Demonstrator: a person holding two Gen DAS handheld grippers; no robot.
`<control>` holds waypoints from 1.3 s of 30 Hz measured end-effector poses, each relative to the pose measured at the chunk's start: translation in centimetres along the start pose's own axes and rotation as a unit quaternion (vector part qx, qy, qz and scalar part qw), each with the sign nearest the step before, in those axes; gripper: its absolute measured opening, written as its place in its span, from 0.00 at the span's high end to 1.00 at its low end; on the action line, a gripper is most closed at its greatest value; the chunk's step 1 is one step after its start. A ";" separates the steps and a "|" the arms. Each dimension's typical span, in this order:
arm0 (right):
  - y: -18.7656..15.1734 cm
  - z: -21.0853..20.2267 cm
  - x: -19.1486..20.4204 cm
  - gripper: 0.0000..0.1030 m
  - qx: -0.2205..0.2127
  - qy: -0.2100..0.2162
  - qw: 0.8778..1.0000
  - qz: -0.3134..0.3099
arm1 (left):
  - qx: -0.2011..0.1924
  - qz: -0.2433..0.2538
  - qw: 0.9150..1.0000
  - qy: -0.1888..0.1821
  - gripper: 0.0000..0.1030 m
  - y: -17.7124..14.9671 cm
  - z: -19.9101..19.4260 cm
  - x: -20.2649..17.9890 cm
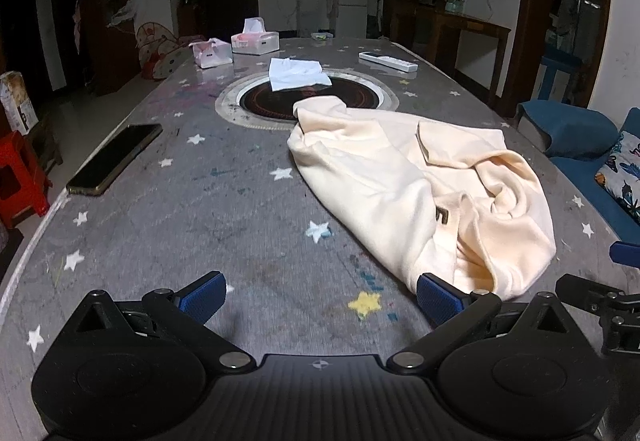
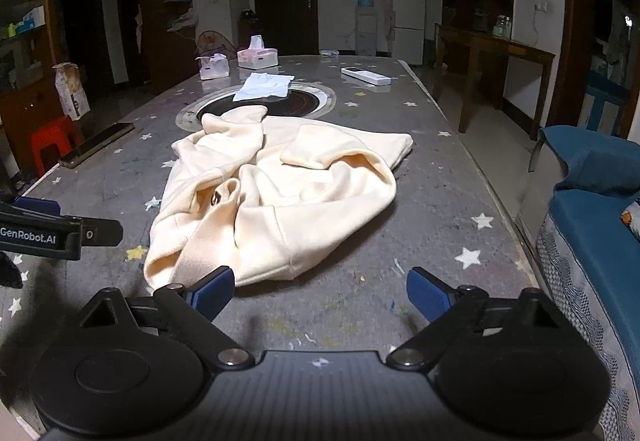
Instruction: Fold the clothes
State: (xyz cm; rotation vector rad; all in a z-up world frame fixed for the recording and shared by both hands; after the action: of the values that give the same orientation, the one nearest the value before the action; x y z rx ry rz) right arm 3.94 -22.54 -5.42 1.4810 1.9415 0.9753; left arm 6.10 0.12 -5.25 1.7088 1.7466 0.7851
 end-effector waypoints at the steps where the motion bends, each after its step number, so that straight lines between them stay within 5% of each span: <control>1: 0.2 0.1 0.0 0.09 0.000 0.001 1.000 -0.002 | -0.001 0.002 1.000 -0.002 0.00 0.3 0.1 -0.1; 13: 3.3 2.1 -0.2 0.22 0.001 0.016 1.000 -0.009 | -0.009 0.037 0.999 -0.031 0.15 4.2 1.8 -2.6; 25: 5.5 7.2 -4.4 0.39 0.024 0.005 0.999 0.027 | 0.029 0.049 0.995 -0.081 0.25 7.4 7.1 -6.1; 35: 6.8 11.4 -6.5 0.62 0.039 0.024 0.997 0.055 | 0.064 0.069 0.990 -0.101 0.74 6.9 9.7 -6.8; 39: 6.6 12.3 -6.9 0.78 0.046 0.043 0.995 0.076 | 0.060 0.075 0.990 -0.105 0.77 6.9 9.4 -6.7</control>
State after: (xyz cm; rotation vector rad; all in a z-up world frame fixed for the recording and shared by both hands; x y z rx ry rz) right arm 19.07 -25.28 -7.96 1.6857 1.9804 1.0422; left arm 17.89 -6.30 -6.37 1.9459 1.5637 0.5469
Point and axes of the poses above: each gripper's, at about its wrist camera, not at the fingertips, and z roughly the way its jaws point, x to its left, y to its top, the point moved 8 cm from there along z, roughly the way its jaws point
